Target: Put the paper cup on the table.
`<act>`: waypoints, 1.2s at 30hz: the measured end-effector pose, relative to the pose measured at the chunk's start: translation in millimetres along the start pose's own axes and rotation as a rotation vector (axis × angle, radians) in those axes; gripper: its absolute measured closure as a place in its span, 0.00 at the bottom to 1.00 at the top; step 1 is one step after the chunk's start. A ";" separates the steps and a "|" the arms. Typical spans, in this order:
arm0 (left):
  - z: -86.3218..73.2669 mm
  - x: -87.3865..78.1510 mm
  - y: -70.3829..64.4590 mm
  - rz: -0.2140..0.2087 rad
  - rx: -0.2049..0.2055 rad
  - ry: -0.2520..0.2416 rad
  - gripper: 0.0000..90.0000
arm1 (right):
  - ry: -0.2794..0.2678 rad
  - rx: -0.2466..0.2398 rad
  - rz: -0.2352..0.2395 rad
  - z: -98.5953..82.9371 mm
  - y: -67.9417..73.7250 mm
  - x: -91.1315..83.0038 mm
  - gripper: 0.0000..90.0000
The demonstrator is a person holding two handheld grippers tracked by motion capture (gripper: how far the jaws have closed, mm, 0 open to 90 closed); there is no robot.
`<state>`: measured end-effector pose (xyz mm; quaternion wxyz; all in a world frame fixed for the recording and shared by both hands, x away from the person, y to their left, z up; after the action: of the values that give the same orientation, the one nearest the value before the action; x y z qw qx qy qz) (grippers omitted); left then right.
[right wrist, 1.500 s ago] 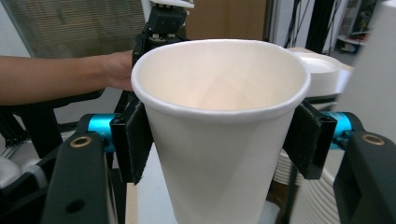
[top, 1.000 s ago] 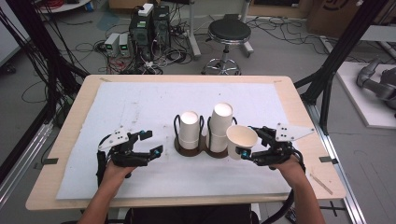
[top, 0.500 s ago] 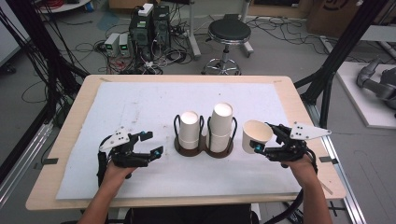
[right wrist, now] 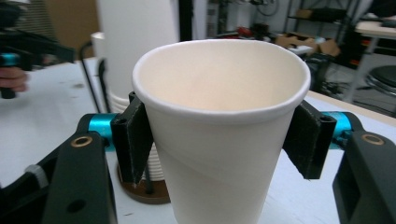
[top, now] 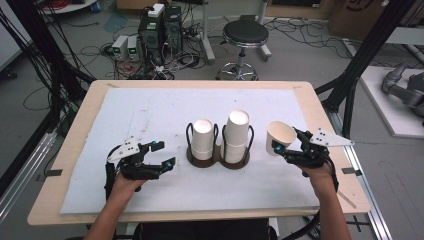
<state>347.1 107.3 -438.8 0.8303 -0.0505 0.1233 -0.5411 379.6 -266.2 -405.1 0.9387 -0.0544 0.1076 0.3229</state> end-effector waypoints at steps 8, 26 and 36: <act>0.1 0.5 -0.3 0.001 0.003 0.002 0.24 | 0.033 0.006 -0.141 -7.1 -19.5 17.5 0.37; -1.5 1.4 0.6 0.003 -0.001 0.007 0.24 | 0.190 0.081 -0.237 -43.4 -54.7 51.4 0.38; -2.4 2.6 -0.8 0.001 -0.002 0.011 0.24 | 0.258 0.108 -0.214 -54.5 -52.9 53.9 0.31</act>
<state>346.8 104.8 -441.3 0.8299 -0.0481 0.1284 -0.5408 444.5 -285.1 -469.1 0.9477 -0.0559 0.2383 0.2050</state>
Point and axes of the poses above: each handheld gripper's, and its own axes: x roughly forward along the jaws, z roughly out of its top, y roughly to its left, the point moved 9 cm from there along x, roughly forward along the jaws, and after that the axes turned 10 degrees about -z, right-handed, at the moved point
